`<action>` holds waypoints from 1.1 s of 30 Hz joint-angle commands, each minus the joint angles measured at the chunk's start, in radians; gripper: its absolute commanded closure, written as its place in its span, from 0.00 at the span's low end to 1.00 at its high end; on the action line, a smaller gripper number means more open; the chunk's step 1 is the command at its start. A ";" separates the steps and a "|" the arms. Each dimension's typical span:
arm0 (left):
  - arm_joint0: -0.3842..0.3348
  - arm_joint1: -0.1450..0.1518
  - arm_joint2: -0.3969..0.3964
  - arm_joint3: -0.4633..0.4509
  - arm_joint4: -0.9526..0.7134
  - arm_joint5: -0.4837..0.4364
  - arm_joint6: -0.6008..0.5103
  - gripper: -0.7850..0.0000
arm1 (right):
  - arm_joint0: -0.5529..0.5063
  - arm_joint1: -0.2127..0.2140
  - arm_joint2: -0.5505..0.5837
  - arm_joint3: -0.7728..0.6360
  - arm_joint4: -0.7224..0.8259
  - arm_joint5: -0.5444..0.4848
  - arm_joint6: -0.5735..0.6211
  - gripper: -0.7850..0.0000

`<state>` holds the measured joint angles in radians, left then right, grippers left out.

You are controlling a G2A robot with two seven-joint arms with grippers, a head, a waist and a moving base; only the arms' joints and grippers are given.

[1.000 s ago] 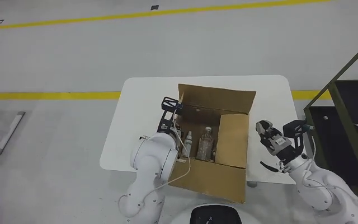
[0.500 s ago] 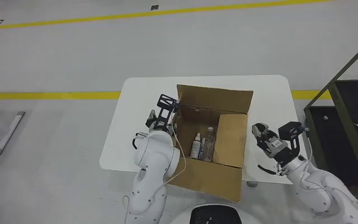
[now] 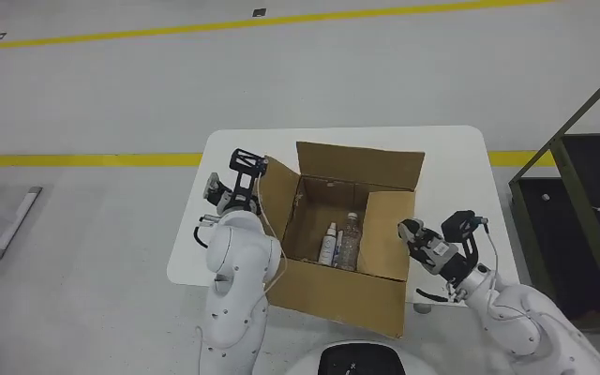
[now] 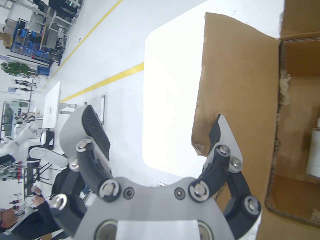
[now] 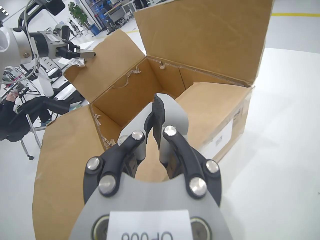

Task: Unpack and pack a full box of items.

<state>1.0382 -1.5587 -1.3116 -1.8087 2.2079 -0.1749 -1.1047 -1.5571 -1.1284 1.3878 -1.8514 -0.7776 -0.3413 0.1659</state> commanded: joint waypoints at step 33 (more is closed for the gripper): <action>0.061 0.001 -0.040 0.123 0.070 0.009 0.103 0.00 | 0.026 -0.010 0.072 0.240 0.213 0.033 0.010 1.00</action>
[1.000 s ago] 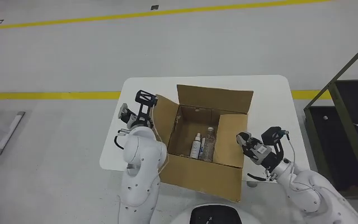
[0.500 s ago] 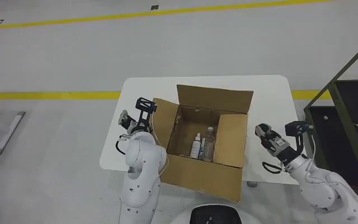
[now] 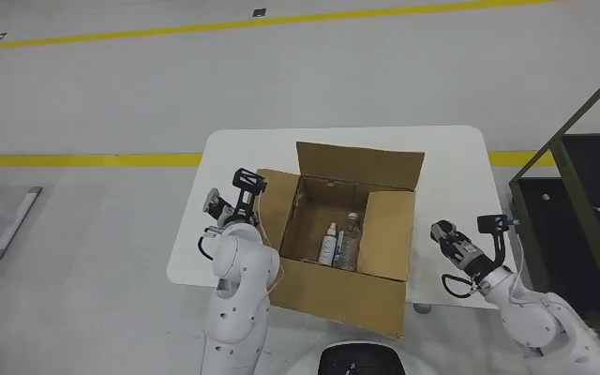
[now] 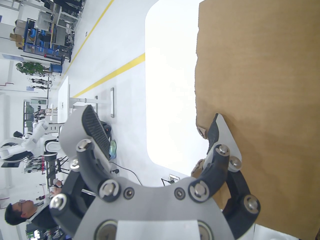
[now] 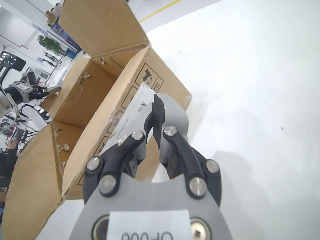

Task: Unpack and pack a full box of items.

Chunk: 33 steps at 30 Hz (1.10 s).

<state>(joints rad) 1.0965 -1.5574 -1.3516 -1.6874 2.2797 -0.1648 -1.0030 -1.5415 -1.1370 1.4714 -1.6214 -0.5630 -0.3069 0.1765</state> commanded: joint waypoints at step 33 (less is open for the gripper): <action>0.177 0.006 -0.062 -0.390 -0.174 -0.082 0.016 0.00 | 0.302 -0.021 -0.145 0.209 -0.124 -0.082 0.070 1.00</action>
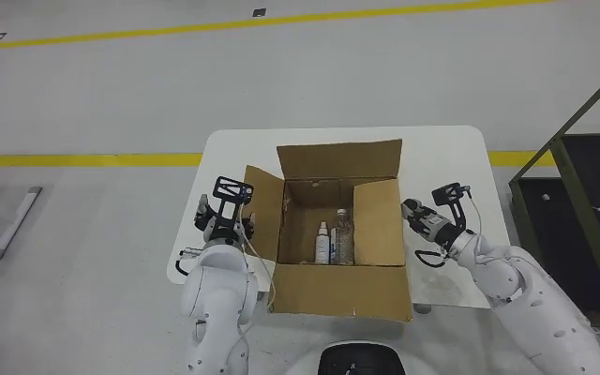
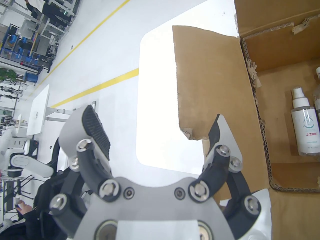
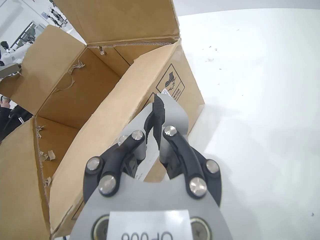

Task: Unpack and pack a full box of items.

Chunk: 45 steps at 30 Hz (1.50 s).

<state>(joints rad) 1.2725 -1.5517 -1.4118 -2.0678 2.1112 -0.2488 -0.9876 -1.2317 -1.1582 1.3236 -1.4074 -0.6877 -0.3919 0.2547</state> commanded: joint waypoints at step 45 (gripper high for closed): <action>-0.126 -0.027 0.173 0.056 -0.887 0.067 -0.110 0.00 | -0.410 0.026 0.220 -0.297 0.048 -0.023 -0.113 1.00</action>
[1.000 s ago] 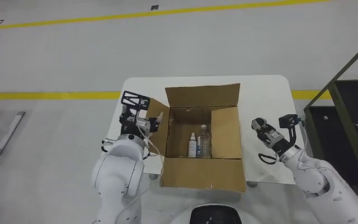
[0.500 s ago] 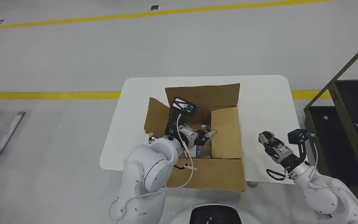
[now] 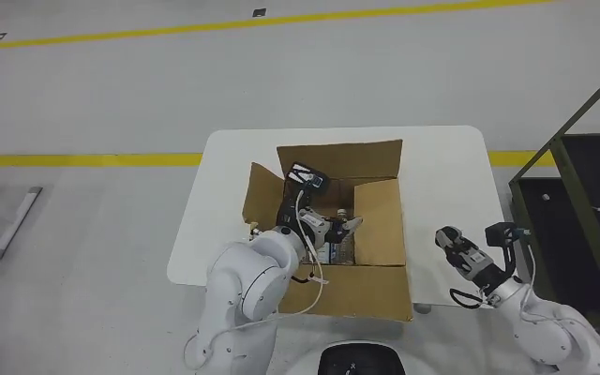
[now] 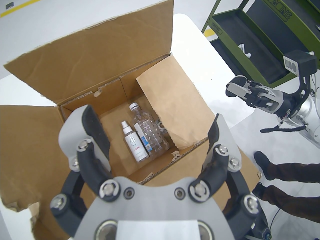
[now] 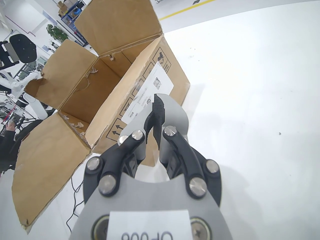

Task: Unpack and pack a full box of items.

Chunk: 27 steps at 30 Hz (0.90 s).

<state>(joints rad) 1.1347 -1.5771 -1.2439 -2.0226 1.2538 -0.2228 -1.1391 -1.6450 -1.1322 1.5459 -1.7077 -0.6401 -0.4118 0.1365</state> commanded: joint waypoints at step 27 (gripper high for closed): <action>-0.101 -0.022 0.072 0.550 -0.394 0.317 0.260 0.00 | 0.033 -0.002 -0.048 0.052 -0.024 -0.011 0.065 1.00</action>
<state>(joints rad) 1.0357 -1.5991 -1.1716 -1.4884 0.8655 0.0885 -0.8849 -1.6175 -1.1339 1.5076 -1.6600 -0.6613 -0.4247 0.1915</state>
